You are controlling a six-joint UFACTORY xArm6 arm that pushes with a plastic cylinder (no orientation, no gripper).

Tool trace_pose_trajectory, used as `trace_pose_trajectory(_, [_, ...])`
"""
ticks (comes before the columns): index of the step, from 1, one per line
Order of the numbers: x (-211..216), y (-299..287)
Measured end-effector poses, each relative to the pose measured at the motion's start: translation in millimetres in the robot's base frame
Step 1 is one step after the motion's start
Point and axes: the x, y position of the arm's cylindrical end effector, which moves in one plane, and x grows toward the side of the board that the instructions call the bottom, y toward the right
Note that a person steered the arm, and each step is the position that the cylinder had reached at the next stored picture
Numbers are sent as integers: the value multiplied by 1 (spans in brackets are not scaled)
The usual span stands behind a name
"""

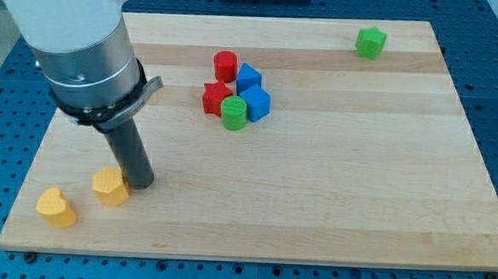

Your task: Move the red star diagonally right of yellow hexagon

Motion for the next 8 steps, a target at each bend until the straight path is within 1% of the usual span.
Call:
trace_pose_trajectory(1, [-85, -4])
trace_pose_trajectory(2, [-109, 1])
trace_pose_trajectory(3, [-116, 3])
trace_pose_trajectory(4, [-163, 17])
trace_pose_trajectory(5, [-185, 24])
trace_pose_trajectory(6, [-206, 44])
trace_pose_trajectory(7, [-206, 48])
trace_pose_trajectory(8, [-204, 79])
